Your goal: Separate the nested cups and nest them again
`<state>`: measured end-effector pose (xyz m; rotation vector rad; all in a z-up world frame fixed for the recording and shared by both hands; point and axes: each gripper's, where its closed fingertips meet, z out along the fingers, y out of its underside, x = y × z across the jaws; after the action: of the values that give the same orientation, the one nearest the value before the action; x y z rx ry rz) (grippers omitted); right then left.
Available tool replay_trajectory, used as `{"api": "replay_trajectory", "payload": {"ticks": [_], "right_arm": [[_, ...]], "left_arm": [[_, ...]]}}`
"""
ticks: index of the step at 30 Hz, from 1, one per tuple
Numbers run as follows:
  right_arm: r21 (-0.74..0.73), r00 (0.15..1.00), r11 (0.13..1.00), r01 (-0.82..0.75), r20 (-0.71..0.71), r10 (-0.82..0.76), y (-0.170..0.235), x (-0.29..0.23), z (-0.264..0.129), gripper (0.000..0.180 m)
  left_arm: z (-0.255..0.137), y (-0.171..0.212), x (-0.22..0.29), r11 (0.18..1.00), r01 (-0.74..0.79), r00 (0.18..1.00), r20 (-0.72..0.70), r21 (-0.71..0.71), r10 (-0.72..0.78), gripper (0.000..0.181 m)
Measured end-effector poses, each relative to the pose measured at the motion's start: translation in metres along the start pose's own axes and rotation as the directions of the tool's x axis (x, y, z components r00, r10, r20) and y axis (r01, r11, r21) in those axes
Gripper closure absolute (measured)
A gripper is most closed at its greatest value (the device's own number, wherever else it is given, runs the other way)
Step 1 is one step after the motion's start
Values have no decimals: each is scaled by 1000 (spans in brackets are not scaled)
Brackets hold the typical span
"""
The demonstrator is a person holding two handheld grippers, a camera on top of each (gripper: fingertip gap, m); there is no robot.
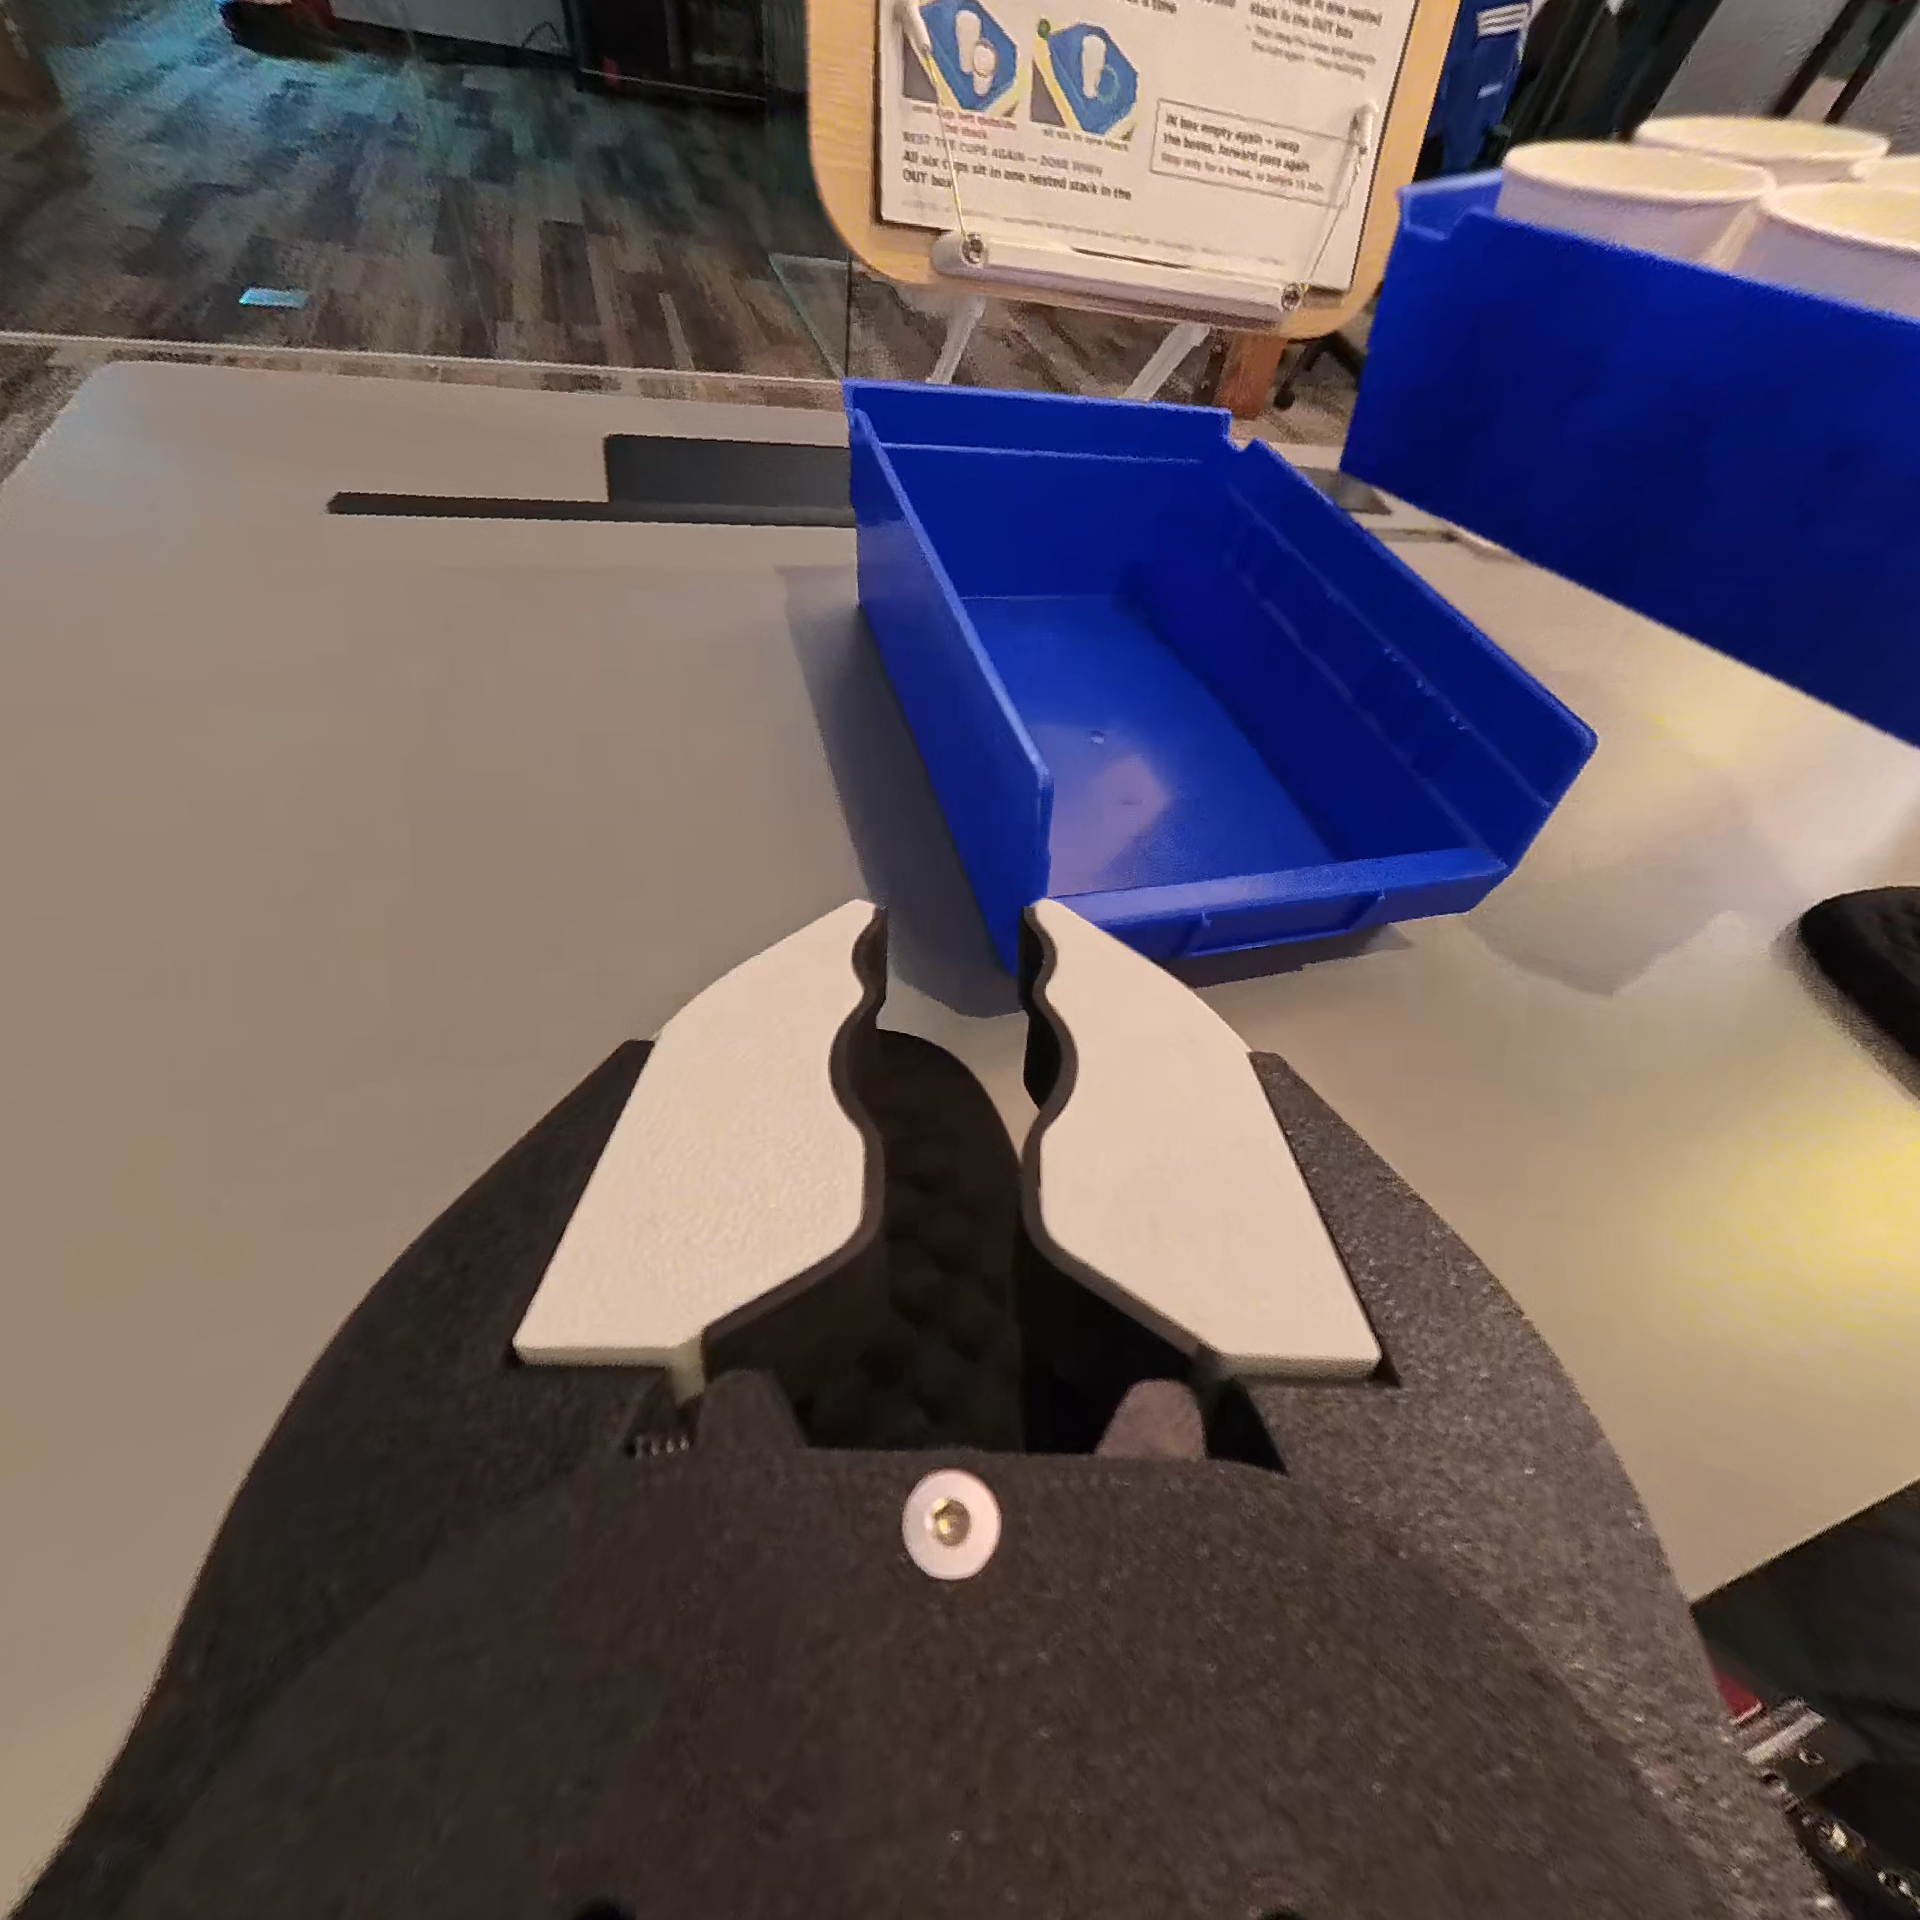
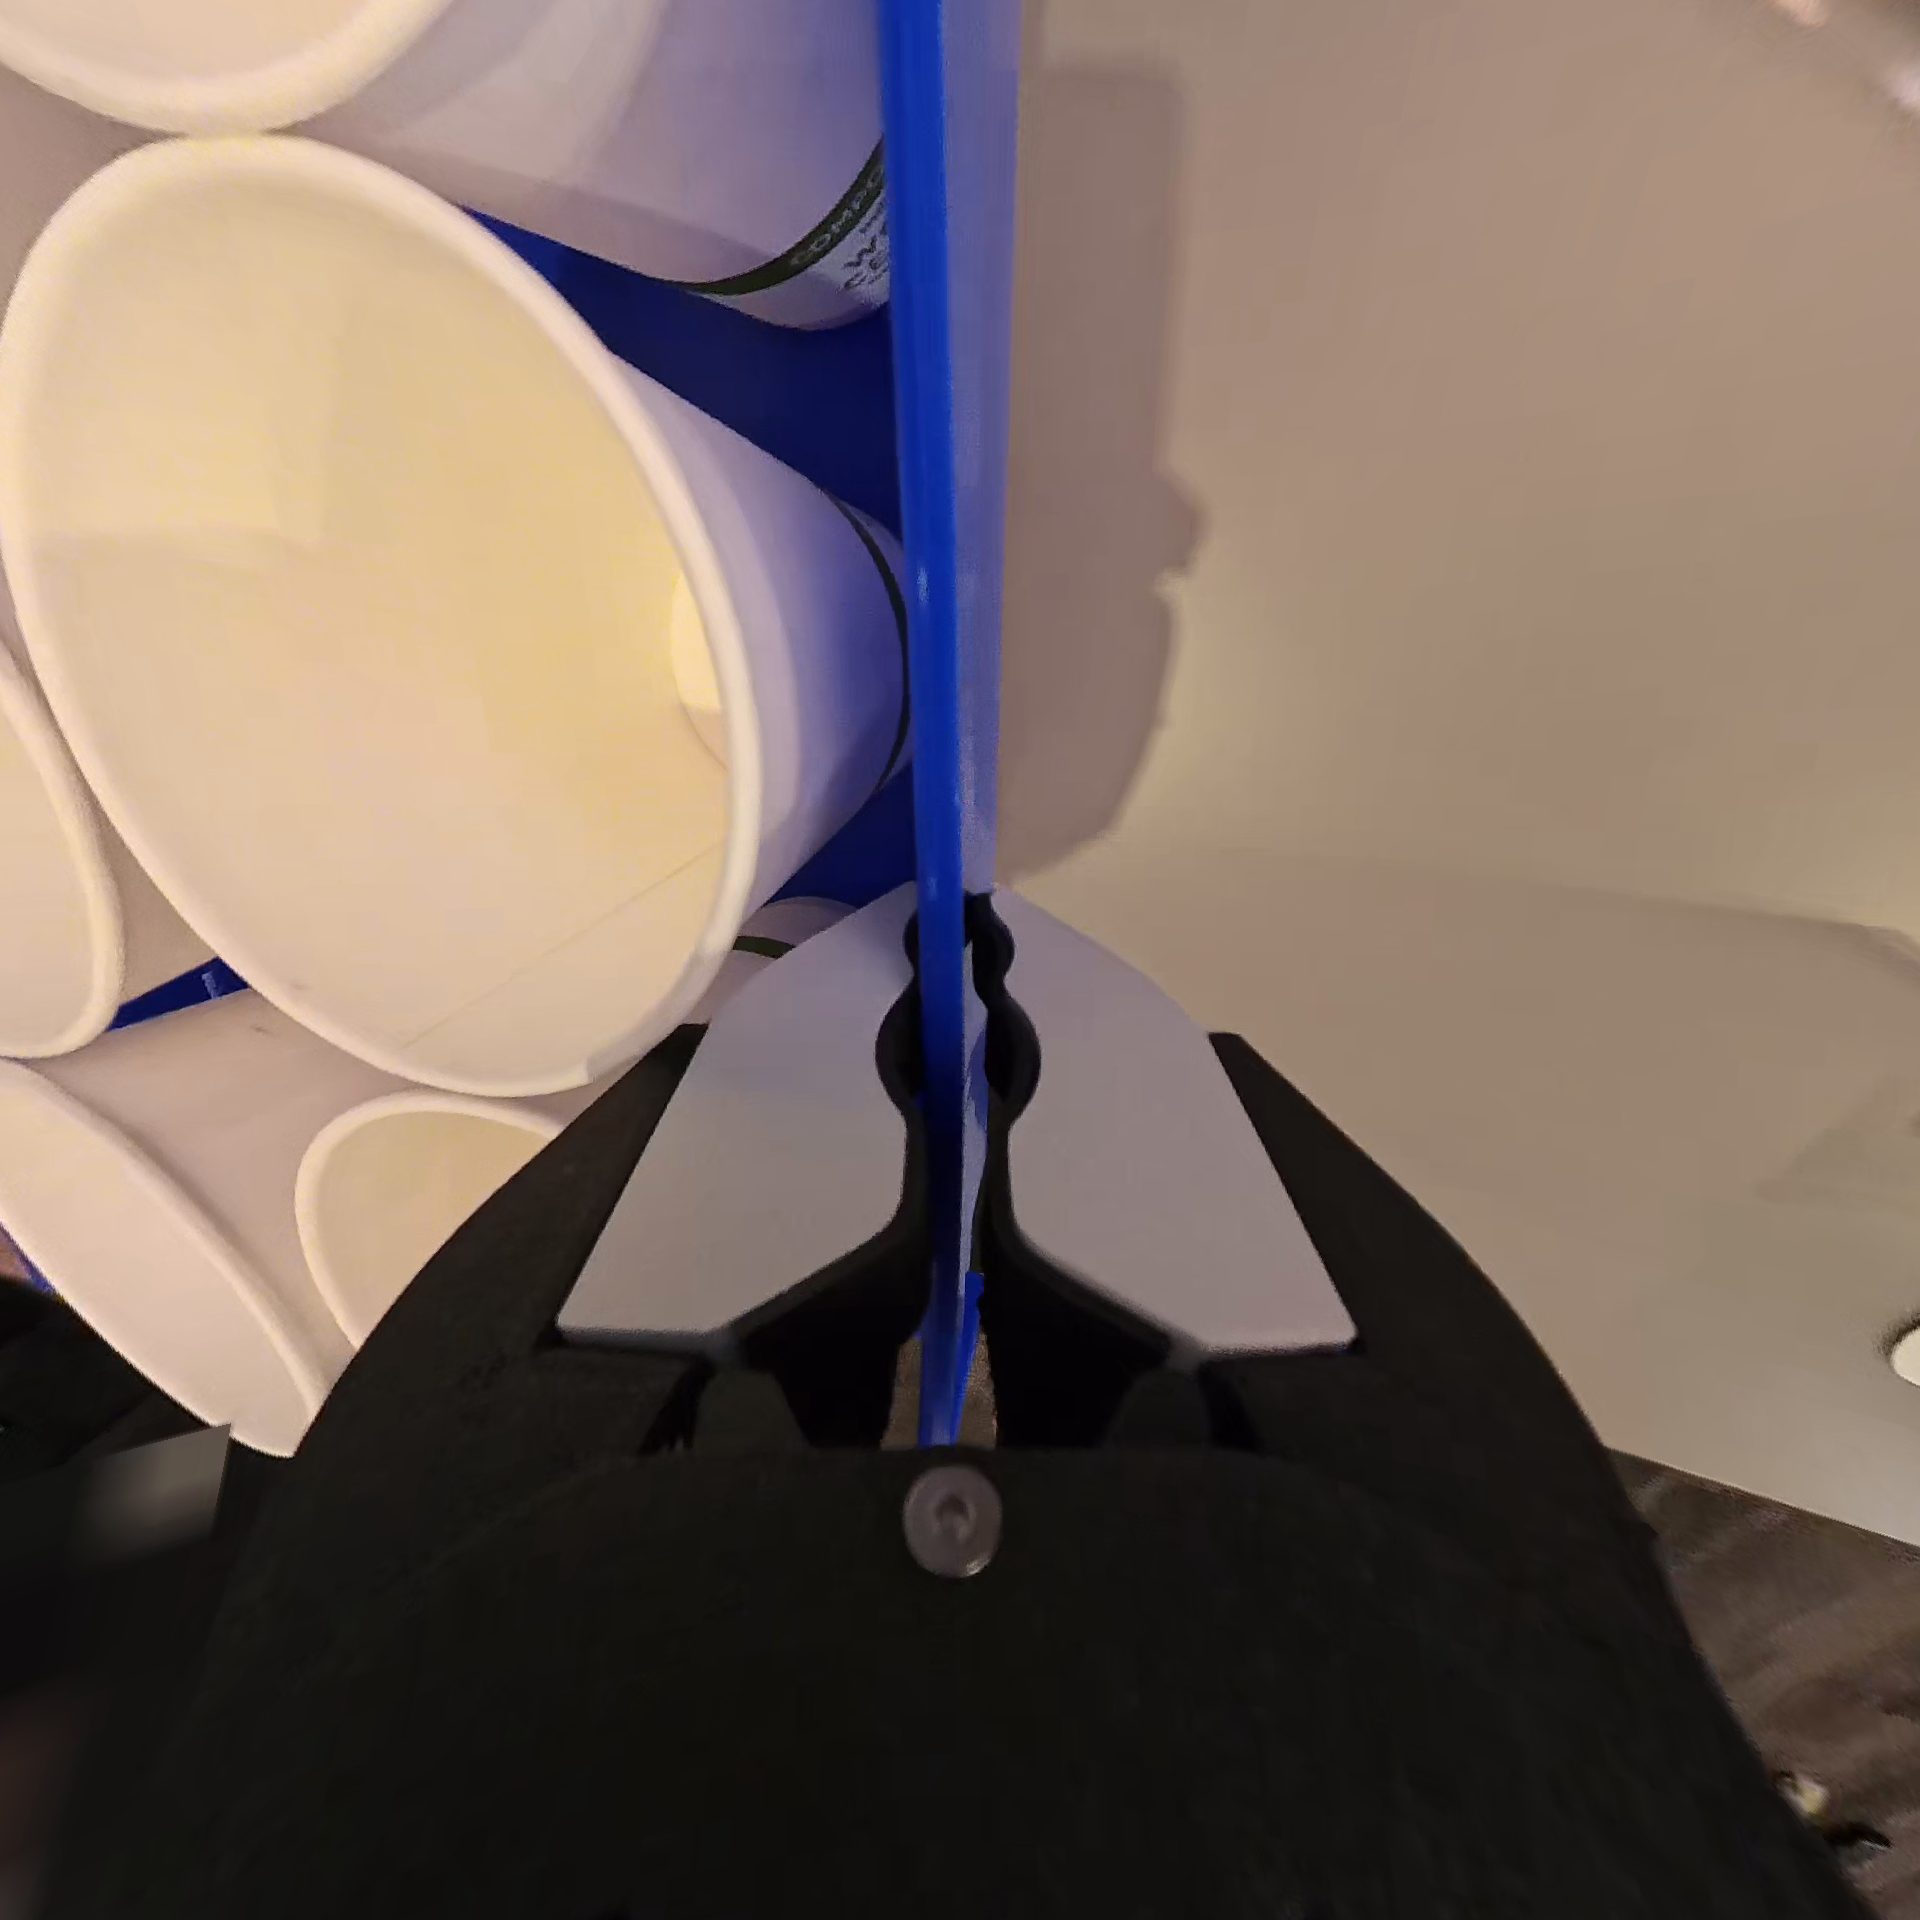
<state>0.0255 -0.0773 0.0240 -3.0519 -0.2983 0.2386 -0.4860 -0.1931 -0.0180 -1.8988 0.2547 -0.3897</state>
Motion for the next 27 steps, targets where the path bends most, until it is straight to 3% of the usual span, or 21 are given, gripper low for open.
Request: {"api": "replay_trajectory", "payload": {"ticks": [6, 11, 21, 27], "right_arm": [[5, 994, 994, 108, 26, -109, -39, -82, -42, 176], [13, 962, 967, 254, 105, -253, -85, -185, -38, 176], [11, 826, 852, 523, 243, -509, -170, -410, 39, 175], [46, 775, 819, 571, 299, -557, -203, -501, 110, 175]], "left_arm": [[-15, 4, -25, 999, 46, 999, 15, 21, -46, 158], [-32, 7, -56, 997, 74, 995, 63, 32, -75, 158], [-81, 15, -129, 991, 117, 965, 230, 66, -129, 158], [-101, 23, -155, 993, 110, 943, 310, 45, -119, 158]]}}
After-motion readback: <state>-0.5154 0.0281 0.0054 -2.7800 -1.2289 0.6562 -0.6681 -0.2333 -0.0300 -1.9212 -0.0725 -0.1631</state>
